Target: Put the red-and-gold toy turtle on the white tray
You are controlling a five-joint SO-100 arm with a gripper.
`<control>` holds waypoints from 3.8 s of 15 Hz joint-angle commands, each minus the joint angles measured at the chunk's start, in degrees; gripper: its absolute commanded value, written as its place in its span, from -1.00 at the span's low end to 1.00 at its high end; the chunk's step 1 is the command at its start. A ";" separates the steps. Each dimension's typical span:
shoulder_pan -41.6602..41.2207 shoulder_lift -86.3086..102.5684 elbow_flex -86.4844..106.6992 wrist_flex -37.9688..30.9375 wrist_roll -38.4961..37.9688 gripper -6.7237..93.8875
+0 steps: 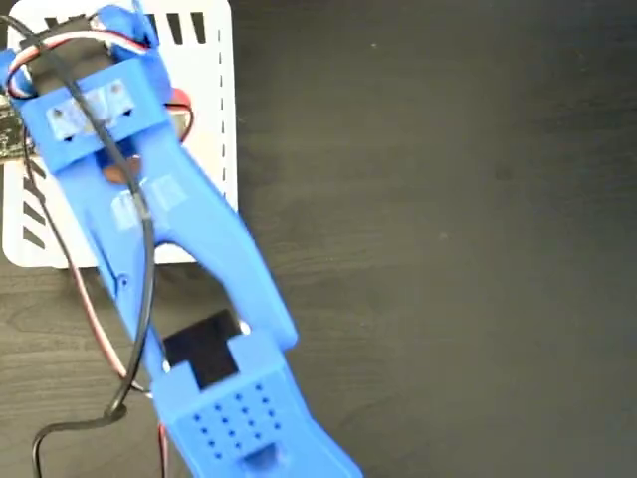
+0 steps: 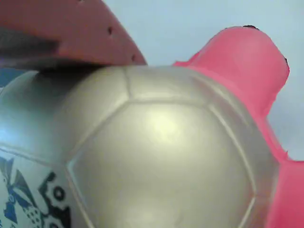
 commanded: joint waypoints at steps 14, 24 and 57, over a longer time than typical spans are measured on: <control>0.09 1.05 -3.52 -0.09 -0.62 0.36; 0.35 11.69 3.60 -6.77 -0.79 -0.87; 19.25 134.38 121.73 -22.06 -19.95 -0.87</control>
